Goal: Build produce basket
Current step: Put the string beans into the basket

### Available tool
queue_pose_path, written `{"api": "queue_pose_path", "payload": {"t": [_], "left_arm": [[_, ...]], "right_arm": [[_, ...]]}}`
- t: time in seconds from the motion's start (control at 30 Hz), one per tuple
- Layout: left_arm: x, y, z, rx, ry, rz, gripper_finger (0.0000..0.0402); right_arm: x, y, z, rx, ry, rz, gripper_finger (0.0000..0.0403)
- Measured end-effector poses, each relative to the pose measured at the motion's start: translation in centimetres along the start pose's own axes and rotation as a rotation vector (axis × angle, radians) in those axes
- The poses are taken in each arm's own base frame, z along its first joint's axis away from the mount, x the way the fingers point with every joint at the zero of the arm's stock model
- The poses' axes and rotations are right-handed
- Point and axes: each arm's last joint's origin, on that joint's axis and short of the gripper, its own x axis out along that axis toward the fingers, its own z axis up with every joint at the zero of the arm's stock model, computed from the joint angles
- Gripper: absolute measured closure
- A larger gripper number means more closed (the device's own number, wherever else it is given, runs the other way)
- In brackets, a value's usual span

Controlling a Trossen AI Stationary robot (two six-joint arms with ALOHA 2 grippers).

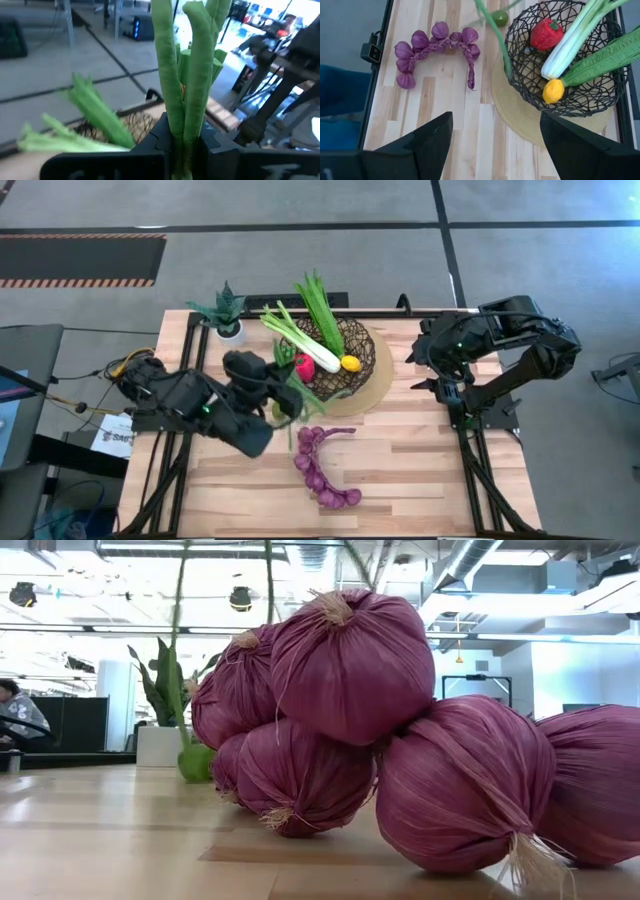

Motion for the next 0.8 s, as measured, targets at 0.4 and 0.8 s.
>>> {"api": "queue_pose_path", "payload": {"t": [0.4, 0.8], "left_arm": [[3.7, -1.7, 6.9, 0.112, -0.177, -0.122, 0.0399], [7.8, 1.5, 11.2, 0.206, -0.296, 0.027, 0.0399]], "right_arm": [[0.0, 0.0, 0.0, -0.009, 0.0, 0.0, 0.0085], [0.0, 0.0, 0.0, -0.035, 0.0, 0.0, 0.0085]]}}
